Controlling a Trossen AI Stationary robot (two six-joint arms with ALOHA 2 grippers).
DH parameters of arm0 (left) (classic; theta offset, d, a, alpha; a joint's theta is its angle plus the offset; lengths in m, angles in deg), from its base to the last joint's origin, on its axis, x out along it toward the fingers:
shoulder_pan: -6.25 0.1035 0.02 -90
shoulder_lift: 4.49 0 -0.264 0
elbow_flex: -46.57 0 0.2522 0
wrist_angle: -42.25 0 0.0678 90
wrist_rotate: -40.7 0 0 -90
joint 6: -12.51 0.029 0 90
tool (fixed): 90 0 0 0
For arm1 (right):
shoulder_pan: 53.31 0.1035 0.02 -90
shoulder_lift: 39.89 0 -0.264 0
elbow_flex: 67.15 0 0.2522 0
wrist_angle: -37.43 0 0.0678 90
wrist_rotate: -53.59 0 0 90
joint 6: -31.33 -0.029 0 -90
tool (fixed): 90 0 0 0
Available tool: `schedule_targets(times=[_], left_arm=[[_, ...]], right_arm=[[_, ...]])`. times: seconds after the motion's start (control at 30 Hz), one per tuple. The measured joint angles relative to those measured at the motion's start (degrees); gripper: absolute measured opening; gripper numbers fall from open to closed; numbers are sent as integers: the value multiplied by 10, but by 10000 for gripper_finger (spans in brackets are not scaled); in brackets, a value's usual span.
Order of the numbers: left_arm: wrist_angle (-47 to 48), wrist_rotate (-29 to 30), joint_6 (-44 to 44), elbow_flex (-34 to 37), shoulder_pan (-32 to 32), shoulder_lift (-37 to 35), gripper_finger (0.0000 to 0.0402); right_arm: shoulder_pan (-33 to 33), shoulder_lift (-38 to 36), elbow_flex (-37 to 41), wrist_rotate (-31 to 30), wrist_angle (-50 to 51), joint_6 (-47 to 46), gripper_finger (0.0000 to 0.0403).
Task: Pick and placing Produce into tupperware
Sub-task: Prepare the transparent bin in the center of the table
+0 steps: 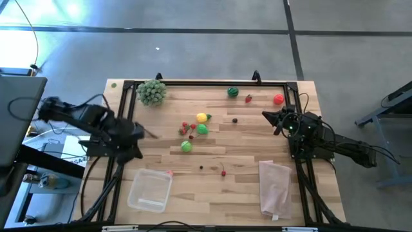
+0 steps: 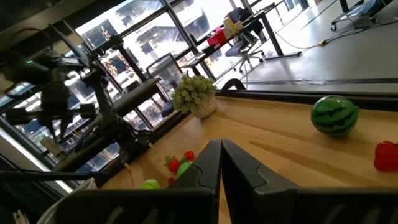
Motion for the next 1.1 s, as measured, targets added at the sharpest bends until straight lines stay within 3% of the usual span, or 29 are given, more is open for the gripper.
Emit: schedule_targets(times=[0.2, 0.37, 0.67, 0.83, 1.1], left_arm=[[-53, 118, -36, 0, -203, 96, 14], [-8, 141, -46, 0, -273, 212, 14], [-23, 99, 29, 0, -254, 376, 14], [-60, 81, 64, 0, -231, 414, 14], [-129, 110, 139, 0, -181, 439, 14]], right_arm=[[0, 0, 0, 0, 1, 0, 4], [0, 0, 0, 0, 1, 0, 4], [0, 0, 0, 0, 6, 0, 4], [0, 2, 0, 0, 20, 0, 4], [0, 4, 0, 0, 22, 5, 4]])
